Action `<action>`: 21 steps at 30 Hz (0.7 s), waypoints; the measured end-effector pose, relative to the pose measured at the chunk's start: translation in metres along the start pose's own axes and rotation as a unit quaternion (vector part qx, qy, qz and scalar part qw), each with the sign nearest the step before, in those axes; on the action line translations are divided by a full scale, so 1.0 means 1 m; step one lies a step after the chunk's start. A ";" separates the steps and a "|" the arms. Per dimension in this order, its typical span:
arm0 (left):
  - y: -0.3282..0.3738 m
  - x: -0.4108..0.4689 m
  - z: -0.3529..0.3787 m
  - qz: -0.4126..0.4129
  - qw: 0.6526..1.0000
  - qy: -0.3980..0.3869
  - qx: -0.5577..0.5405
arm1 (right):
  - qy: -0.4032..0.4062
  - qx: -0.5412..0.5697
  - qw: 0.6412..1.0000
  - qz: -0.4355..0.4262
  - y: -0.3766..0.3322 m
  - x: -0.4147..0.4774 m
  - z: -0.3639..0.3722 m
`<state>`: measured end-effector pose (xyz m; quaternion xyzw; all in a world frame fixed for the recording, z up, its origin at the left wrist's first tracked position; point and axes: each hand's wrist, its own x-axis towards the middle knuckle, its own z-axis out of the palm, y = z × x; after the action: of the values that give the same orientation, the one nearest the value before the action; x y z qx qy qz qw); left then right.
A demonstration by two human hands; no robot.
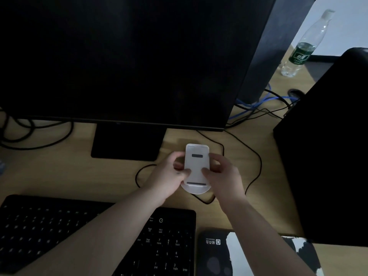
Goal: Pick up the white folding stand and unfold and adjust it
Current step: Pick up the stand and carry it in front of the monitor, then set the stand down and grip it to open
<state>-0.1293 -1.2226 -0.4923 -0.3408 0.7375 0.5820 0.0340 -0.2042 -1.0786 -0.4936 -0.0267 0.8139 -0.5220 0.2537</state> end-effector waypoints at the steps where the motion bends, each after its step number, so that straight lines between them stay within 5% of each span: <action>1: -0.001 -0.001 0.000 -0.001 1.000 0.002 0.000 | -0.001 -0.001 1.000 0.000 0.000 -0.001 0.000; 12: 0.009 -0.003 -0.017 0.029 0.998 0.026 0.051 | -0.013 -0.023 1.000 -0.009 -0.004 -0.003 -0.010; 21: 0.008 -0.008 -0.051 0.011 0.995 0.086 -0.057 | 0.034 -0.054 0.997 -0.035 -0.012 -0.011 -0.033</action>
<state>-0.1098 -1.2634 -0.4654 -0.3833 0.7069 0.5919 -0.0558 -0.2121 -1.0535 -0.4686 -0.0506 0.8476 -0.4866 0.2056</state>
